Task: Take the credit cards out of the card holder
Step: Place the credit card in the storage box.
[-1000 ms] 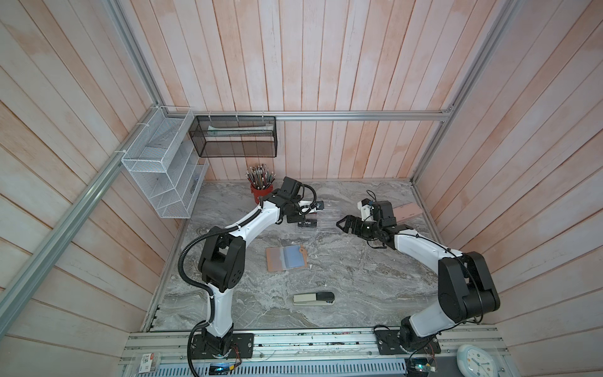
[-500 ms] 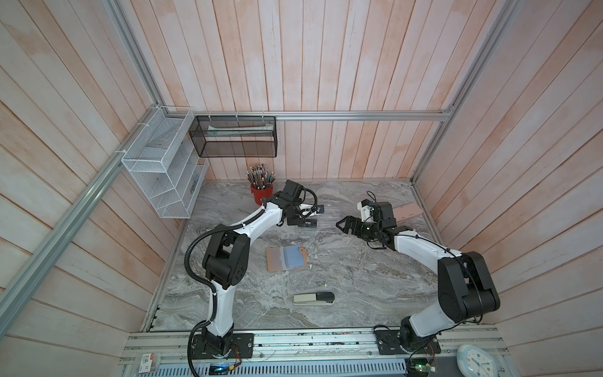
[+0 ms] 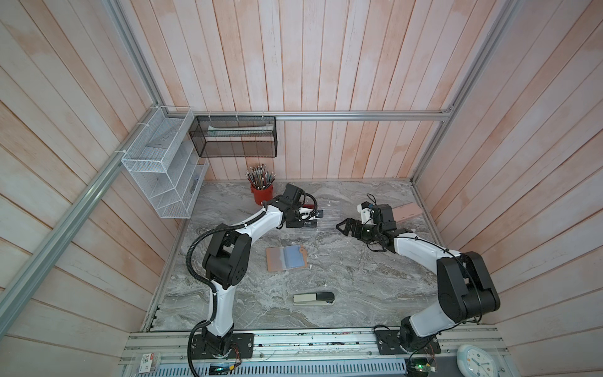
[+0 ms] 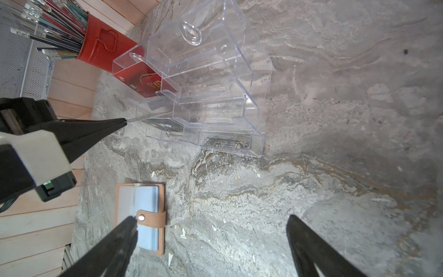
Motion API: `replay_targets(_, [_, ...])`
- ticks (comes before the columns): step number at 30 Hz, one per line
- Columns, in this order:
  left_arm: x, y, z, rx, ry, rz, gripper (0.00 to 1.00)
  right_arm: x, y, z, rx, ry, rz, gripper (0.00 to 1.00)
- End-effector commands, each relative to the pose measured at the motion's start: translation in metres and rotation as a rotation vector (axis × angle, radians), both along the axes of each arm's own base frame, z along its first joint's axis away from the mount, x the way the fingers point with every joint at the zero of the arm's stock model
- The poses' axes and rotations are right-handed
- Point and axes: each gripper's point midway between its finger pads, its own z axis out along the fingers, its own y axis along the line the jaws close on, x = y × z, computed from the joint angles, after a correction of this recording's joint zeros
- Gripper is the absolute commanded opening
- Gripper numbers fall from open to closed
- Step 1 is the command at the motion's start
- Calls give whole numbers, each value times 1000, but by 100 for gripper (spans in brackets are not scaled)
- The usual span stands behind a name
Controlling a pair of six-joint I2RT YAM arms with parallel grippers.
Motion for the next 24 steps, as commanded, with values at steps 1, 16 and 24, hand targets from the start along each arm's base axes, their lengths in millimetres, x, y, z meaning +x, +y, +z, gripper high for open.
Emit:
replay_targets(1, [1,-3,8,12,-39,-28,0,-3,0,1,25,-1,0,98])
replay_targets(16, [0,-15,1,38,-38,-76,0,-5,0,0,37,-5,-4,98])
replay_targets(24, [3,-15,-6,46,-35,-72,0,-7,-1,-1,40,-4,-2,98])
